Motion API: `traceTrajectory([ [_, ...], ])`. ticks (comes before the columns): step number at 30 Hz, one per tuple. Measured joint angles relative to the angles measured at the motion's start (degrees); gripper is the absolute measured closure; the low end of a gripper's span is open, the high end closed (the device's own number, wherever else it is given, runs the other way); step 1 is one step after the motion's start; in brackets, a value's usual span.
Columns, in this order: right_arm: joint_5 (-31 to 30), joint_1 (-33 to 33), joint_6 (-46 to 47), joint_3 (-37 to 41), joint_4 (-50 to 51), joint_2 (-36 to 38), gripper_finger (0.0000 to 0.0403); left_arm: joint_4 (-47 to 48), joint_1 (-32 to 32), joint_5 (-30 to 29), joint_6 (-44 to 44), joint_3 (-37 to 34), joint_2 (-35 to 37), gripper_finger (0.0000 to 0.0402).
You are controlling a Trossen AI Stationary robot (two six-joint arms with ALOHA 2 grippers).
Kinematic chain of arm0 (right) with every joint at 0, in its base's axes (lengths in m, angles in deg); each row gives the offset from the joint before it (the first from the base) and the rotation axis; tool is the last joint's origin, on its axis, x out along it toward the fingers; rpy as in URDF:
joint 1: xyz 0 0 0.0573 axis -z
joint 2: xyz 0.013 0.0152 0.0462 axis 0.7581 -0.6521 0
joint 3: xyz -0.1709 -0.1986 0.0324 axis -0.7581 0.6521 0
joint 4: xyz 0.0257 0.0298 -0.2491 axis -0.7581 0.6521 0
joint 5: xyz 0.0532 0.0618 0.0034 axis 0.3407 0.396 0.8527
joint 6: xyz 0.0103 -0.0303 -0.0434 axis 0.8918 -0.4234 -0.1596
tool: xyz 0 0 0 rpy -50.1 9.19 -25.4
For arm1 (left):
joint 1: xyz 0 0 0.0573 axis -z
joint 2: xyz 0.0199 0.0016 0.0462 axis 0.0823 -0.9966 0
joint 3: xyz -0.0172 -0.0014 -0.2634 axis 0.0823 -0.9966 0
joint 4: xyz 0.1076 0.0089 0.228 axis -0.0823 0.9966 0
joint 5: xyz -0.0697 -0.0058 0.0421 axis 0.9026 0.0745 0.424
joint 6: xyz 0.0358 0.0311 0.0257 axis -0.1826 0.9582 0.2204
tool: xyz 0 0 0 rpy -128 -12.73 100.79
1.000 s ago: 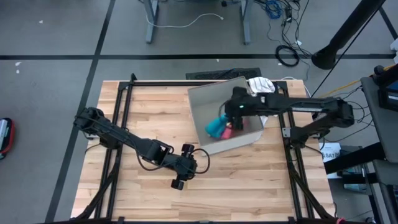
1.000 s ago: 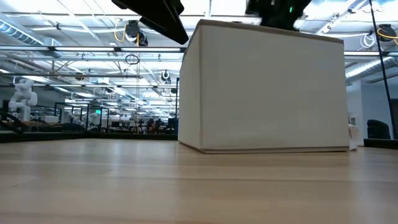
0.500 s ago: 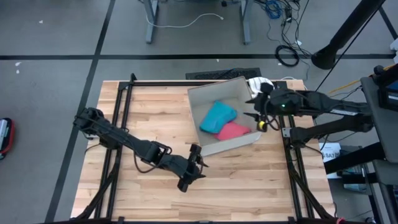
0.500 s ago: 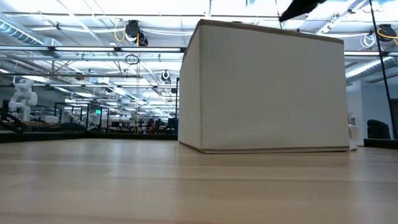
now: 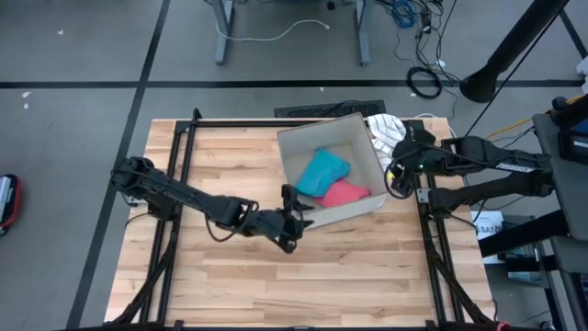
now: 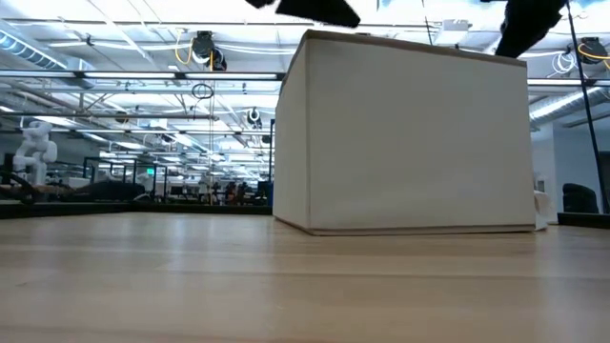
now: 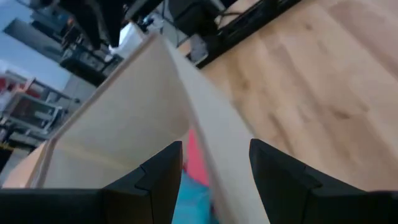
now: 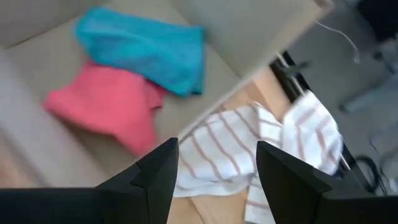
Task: Fold towel
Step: Adjust the laundry organizer, then fold the white towel
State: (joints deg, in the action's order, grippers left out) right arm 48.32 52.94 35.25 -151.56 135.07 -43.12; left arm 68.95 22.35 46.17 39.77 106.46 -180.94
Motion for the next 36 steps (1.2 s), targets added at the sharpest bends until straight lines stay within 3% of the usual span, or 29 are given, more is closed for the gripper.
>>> traceTrajectory([
  [9,-4.4,0.0,9.2,5.5,2.4,0.1,0.0202,8.9,-6.3,-0.3,-6.0,0.0,0.0,0.0207],
  [16,1.5,0.0,3.1,16.6,-16.2,-1.5,0.0202,11.8,-6.8,-0.4,-7.7,0.0,0.0,0.0207],
  [21,1.2,0.0,-1.4,19.1,-24.8,-2.2,0.0202,15.4,-5.7,-7.0,-7.2,0.0,0.0,0.0207],
  [27,-1.7,0.0,1.0,18.4,-16.6,-0.9,0.0202,14.4,-4.3,-10.4,-4.5,0.0,0.0,0.0207],
  [33,-2.8,0.0,2.7,18.4,-16.4,1.5,0.0202,6.6,-2.4,-15.7,0.1,0.0,0.0,0.0207],
  [36,-4.8,0.0,5.7,18.4,-15.7,2.0,0.0202,3.3,-1.1,-14.0,1.9,0.0,0.0,0.0207],
])
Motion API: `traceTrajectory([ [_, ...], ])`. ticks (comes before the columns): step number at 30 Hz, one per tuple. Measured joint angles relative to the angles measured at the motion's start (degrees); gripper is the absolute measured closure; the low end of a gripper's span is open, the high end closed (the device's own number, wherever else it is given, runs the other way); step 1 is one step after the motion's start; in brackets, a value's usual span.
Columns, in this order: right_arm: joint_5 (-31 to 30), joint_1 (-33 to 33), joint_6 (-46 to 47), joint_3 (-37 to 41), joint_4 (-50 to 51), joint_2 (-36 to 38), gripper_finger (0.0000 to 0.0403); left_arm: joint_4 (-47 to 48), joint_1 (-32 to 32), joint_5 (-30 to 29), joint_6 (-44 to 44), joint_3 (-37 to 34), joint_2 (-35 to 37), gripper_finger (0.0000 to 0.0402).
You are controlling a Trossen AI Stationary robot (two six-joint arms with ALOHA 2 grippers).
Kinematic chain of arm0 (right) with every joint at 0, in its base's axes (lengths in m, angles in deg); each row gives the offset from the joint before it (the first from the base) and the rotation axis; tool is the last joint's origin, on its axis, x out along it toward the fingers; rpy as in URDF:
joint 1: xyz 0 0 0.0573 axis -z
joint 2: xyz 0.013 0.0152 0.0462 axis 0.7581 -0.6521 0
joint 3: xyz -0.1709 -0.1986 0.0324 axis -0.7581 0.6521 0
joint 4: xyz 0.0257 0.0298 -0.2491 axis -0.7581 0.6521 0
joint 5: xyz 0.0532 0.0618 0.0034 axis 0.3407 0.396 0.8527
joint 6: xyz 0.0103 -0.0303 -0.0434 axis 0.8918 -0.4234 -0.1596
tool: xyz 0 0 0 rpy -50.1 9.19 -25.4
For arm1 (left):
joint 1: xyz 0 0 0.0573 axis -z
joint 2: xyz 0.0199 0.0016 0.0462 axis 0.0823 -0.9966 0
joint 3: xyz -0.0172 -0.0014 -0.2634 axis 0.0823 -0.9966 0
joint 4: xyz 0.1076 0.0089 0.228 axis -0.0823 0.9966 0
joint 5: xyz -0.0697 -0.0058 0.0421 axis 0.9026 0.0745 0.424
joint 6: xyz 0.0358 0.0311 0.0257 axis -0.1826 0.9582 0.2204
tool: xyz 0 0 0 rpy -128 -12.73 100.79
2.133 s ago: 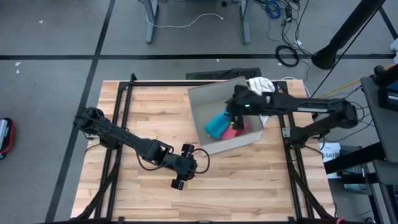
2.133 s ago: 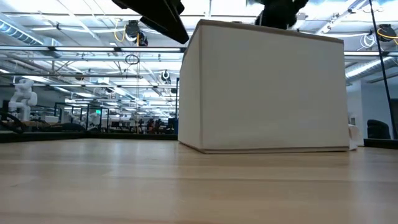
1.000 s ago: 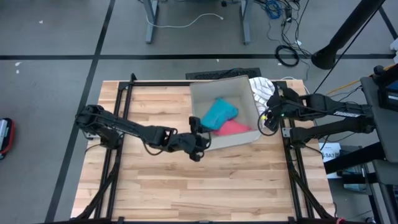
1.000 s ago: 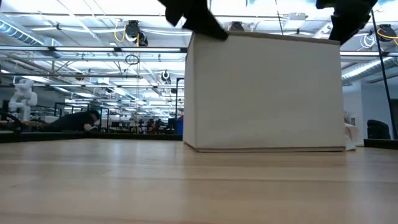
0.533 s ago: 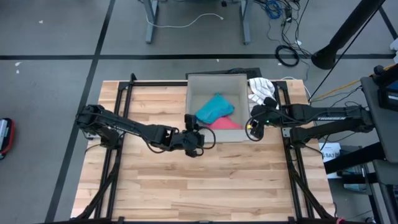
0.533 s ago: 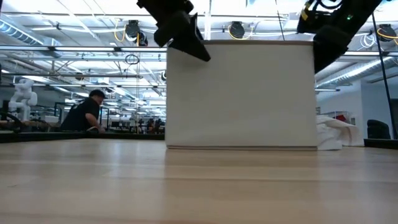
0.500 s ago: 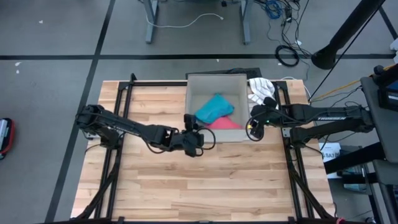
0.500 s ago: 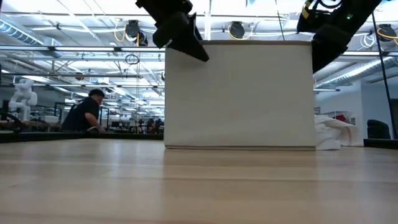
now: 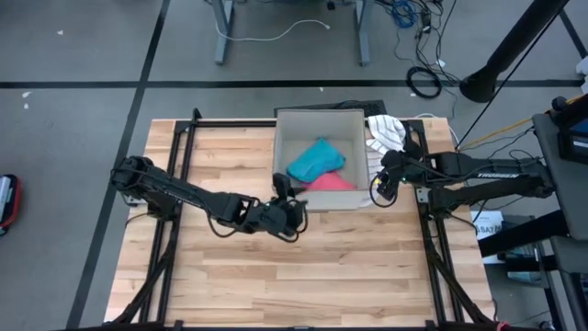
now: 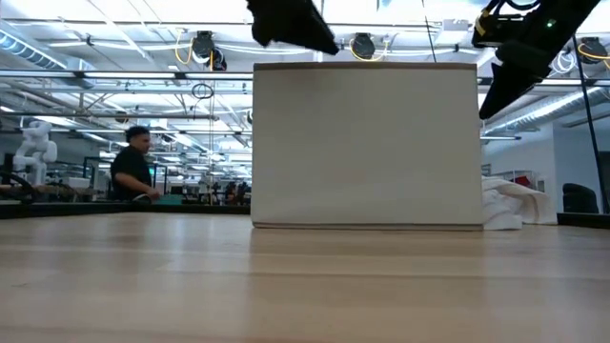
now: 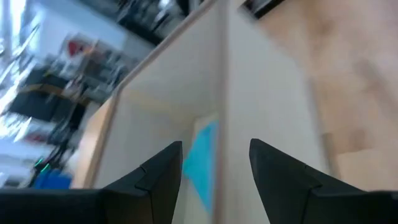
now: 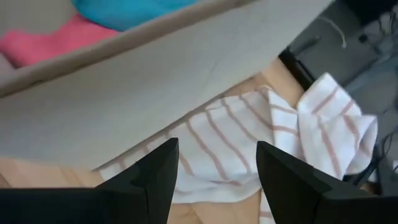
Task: Fold towel
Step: Fold the white towel
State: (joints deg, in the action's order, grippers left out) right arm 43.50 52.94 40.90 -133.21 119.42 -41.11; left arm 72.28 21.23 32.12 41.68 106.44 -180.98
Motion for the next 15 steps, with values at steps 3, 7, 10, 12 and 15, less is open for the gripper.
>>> traceTrajectory([
  [3,2.0,0.0,3.1,0.3,-0.2,-0.1,0.0202,-0.2,0.8,7.0,-0.1,0.0,0.0,0.0207],
  [7,11.7,0.0,3.4,4.2,-3.9,-0.1,0.0202,-0.3,1.3,10.2,-1.9,0.0,0.0,0.0207],
  [10,15.4,-0.7,4.4,9.4,-9.6,-0.1,0.0202,-0.1,1.4,10.5,-3.6,0.0,0.0,0.0207],
  [12,15.1,-1.3,6.8,12.6,-12.2,-0.3,0.0202,0.0,1.3,10.5,-5.0,0.0,0.0,0.0207],
  [15,10.9,-1.7,11.3,16.2,-15.5,-0.7,0.0202,0.5,1.6,10.6,-6.0,0.0,0.0,0.0207],
])
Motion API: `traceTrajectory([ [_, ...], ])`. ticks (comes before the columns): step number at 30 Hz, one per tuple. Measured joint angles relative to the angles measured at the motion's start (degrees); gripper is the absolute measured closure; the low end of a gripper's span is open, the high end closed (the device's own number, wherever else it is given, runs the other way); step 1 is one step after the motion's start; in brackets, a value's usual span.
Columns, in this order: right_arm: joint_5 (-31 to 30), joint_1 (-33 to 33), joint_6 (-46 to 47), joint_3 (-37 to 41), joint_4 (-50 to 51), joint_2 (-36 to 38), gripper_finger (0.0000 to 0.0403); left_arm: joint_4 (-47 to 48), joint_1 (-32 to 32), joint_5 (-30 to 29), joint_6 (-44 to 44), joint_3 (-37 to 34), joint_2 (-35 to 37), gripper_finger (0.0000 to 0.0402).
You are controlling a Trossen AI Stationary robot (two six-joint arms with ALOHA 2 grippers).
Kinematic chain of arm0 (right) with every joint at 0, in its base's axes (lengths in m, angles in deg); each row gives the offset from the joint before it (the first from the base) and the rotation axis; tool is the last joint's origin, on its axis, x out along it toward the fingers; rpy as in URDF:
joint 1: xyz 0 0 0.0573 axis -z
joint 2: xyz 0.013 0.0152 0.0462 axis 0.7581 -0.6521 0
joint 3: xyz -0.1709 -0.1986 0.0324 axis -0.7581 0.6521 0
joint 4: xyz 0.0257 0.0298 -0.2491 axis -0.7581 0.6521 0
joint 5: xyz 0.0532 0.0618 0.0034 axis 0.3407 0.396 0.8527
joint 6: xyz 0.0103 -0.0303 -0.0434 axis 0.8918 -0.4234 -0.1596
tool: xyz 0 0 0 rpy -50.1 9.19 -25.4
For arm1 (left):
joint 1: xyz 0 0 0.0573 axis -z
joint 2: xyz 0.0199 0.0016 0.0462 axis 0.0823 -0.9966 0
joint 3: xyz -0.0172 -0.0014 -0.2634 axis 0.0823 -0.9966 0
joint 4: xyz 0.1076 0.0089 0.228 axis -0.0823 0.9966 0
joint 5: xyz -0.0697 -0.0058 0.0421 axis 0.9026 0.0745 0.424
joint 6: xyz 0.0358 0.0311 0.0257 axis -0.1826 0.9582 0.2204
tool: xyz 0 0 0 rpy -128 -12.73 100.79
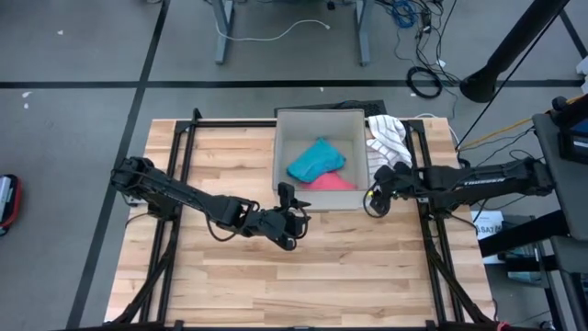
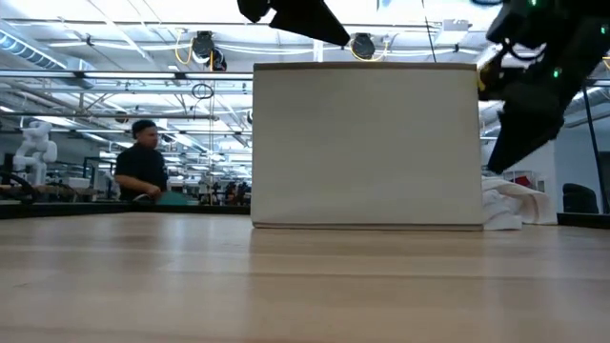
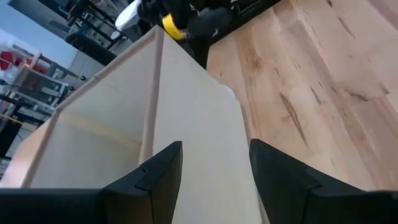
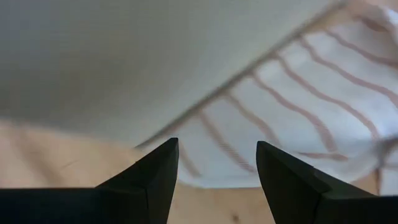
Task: Fold towel
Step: Fold the white towel
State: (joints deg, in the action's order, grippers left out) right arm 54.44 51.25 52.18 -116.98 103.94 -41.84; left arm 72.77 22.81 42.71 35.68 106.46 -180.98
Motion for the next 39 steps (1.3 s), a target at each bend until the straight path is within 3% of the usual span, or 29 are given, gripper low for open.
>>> traceTrajectory([
  [7,-7.5,0.0,3.5,9.1,-10.2,-1.3,0.0202,-0.1,0.3,0.2,-0.7,0.0,0.0,0.0207],
  [17,-8.9,1.8,3.5,18.7,-24.9,-6.1,0.0211,-0.8,0.3,1.2,-2.5,0.0,0.0,0.0207],
  [20,-8.4,1.9,3.0,18.7,-26.8,-8.4,0.0259,-1.4,0.3,1.2,-2.5,0.0,0.0,0.0207],
  [24,-7.3,1.6,1.1,18.7,-27.8,-9.9,0.0378,-1.7,0.3,1.2,-2.5,0.0,0.0,0.0207],
  [30,-9.2,-0.3,1.9,16.7,-26.5,-8.1,0.0396,-1.6,0.5,1.2,-4.0,0.0,0.0,0.0207],
  [39,-30.6,-6.6,-4.6,3.1,-21.4,-1.5,0.0400,0.3,0.8,1.2,-4.7,0.0,0.0,0.0207],
])
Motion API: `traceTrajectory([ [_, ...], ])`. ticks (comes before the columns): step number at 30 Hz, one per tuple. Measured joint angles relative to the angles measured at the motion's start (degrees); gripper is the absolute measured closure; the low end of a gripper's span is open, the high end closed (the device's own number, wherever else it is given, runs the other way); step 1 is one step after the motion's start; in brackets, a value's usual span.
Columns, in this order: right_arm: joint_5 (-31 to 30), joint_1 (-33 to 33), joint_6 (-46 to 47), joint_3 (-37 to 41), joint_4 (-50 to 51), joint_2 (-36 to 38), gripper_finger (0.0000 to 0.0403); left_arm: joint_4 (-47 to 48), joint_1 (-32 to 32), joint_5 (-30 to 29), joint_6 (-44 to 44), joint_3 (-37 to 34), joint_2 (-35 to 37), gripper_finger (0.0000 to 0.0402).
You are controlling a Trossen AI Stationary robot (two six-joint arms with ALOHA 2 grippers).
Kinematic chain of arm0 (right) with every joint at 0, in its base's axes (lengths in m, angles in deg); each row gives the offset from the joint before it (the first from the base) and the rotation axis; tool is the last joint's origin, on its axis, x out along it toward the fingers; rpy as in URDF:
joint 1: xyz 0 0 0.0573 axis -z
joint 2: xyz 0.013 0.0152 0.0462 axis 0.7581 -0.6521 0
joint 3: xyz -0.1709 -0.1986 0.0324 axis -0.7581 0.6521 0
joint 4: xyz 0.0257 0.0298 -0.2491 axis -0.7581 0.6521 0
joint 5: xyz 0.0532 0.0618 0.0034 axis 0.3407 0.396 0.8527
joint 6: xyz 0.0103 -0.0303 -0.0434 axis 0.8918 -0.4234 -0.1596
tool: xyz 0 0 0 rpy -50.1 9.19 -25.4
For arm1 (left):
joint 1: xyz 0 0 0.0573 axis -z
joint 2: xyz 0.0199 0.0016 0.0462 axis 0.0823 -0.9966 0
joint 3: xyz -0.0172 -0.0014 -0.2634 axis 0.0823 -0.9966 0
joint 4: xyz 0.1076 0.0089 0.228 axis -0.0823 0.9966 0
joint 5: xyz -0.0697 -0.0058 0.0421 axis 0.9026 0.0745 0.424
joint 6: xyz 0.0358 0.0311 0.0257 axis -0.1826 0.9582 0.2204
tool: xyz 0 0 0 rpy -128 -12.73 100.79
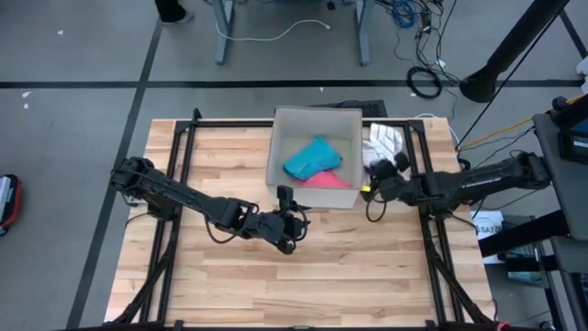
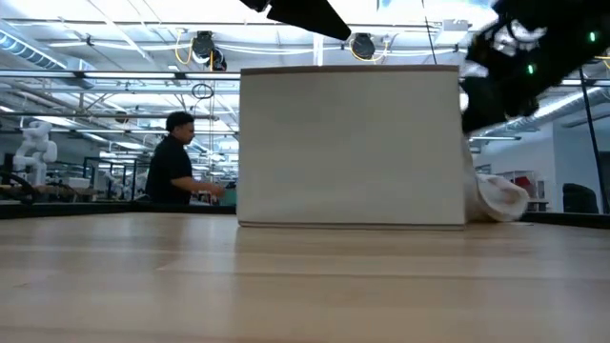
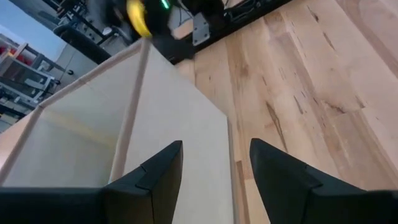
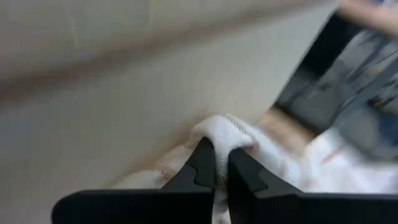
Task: Fold towel
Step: Fold the white towel
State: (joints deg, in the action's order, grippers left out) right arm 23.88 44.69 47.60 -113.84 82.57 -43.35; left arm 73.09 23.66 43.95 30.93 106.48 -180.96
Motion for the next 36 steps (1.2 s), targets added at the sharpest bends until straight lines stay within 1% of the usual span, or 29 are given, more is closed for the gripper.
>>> traceTrajectory([
  [3,-6.5,-1.6,-3.9,-4.7,2.8,1.2,0.0400,0.7,0.0,0.0,0.0,0.0,0.0,0.0207],
  [6,-10.0,-2.7,-9.6,-9.2,3.0,2.3,0.0401,0.9,0.0,0.0,-0.3,0.0,0.0,0.0207],
  [10,-11.8,-4.4,-17.7,-15.3,2.2,3.2,0.0401,1.0,0.0,0.0,-0.3,0.0,0.0,0.0207],
  [17,-11.5,-9.5,-32.5,-26.2,-2.3,3.5,0.0401,0.9,0.0,0.0,-0.3,0.0,0.0,0.0207],
  [19,-9.7,-11.5,-35.4,-29.2,-2.5,3.5,0.0401,-0.1,0.0,-0.4,-0.4,0.0,0.0,0.0207],
  [22,-2.7,-14.2,-37.5,-32.9,-2.4,3.4,0.0401,-3.5,0.0,-0.8,0.3,0.0,0.0,0.0207],
  [26,5.4,-17.9,-37.6,-36.5,-2.4,2.8,0.0401,-10.3,0.0,-0.9,4.5,0.0,0.0,0.0207],
  [28,10.5,-19.5,-37.6,-37.6,-2.5,2.2,0.0401,-14.1,0.0,-1.0,7.0,0.0,0.0,0.0207],
  [30,14.2,-21.2,-37.5,-38.3,-2.6,1.4,0.0401,-18.2,0.0,-1.0,9.6,0.0,0.0,0.0207],
  [32,15.9,-23.0,-37.5,-38.9,-2.7,0.4,0.0401,-22.2,0.0,-1.0,12.6,0.0,0.0,0.0207],
  [36,16.1,-26.4,-37.5,-39.5,-2.7,-1.5,0.0401,-27.5,-0.1,-1.8,17.2,0.0,0.0,0.0206],
])
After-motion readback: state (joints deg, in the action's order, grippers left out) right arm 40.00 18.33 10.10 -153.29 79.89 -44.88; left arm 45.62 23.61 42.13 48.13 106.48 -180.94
